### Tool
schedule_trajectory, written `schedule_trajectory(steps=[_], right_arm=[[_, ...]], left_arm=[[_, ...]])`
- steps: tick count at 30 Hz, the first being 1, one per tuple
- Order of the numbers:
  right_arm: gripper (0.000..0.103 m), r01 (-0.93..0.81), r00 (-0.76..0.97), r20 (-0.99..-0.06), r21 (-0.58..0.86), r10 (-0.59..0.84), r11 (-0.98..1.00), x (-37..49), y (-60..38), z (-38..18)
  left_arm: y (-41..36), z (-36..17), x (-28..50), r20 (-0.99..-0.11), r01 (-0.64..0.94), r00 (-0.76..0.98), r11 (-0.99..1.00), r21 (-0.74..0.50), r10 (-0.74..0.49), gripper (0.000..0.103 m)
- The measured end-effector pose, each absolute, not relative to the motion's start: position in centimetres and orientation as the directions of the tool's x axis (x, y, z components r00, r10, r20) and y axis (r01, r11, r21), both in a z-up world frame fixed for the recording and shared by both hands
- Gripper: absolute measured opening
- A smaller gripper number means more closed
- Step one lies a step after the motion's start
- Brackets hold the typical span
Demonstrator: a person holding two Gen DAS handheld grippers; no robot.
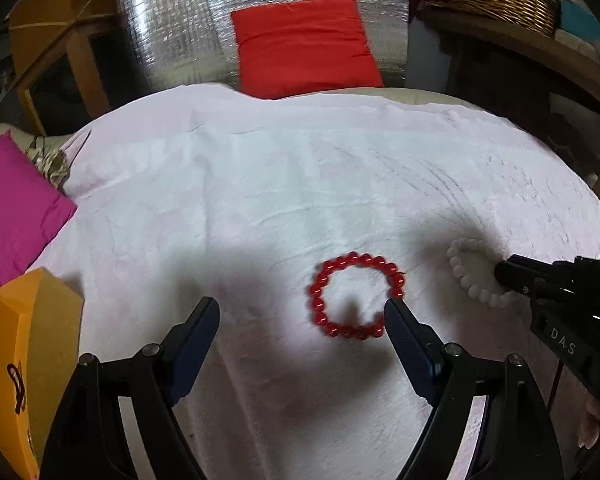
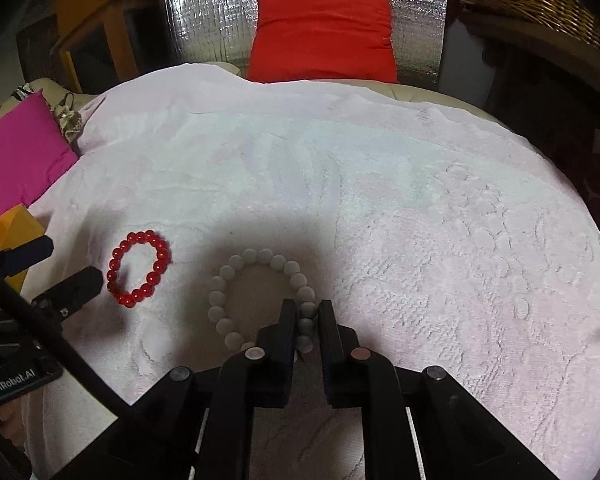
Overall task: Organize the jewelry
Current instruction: 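Lower the right tool onto the white bead bracelet while the left tool approaches the red bracelet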
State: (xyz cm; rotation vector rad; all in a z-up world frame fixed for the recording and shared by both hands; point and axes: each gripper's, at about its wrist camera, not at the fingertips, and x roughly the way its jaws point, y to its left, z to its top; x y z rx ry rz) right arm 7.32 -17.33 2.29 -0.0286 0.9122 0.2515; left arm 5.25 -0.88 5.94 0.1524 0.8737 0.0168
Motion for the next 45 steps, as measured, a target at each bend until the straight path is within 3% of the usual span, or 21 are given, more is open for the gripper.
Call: schedule_trajectory(steps=[12,14,16,18,24,27,45], right_arm=[[0.012,-0.225,0.584,-0.788,0.073,0.195,0.972,7.5,-17.2,2.0],[0.012,-0.225,0.584,-0.788,0.074,0.195,0.972,7.6,-17.2,2.0],[0.012,-0.225,0.583,-0.789,0.074,0.195,0.972,7.7,-17.2,2.0],[0.012,-0.224,0.583,-0.788,0.075,0.196,0.972,7.7,-17.2,1.9],[0.012,-0.225,0.583,-0.788,0.075,0.196,0.972,7.8,-17.2,1.9],[0.012,-0.225,0.586,-0.787,0.071,0.193,0.972,7.8,-17.2,1.9],[0.012,-0.219,0.592,-0.785,0.058,0.18,0.974,7.6,-16.8,1.8]], left_arm=[[-1.9,4.7,6.4,-0.771,0.074,0.633,0.986,0.153,0.072,0.082],[-2.0,4.6,6.6,-0.774,0.079,0.629,0.986,0.15,0.067,0.074],[-2.1,4.2,6.9,-0.783,0.086,0.618,0.985,0.147,0.063,0.056],[-1.9,3.9,7.2,-0.796,0.092,0.603,0.987,0.135,0.053,0.045],[-2.2,3.8,7.1,-0.799,0.111,0.601,0.986,0.122,0.031,0.019],[-2.1,3.9,7.1,-0.801,0.11,0.598,0.987,0.119,0.03,0.012],[-2.4,4.7,6.5,-0.786,0.129,0.618,0.983,0.132,0.025,0.012]])
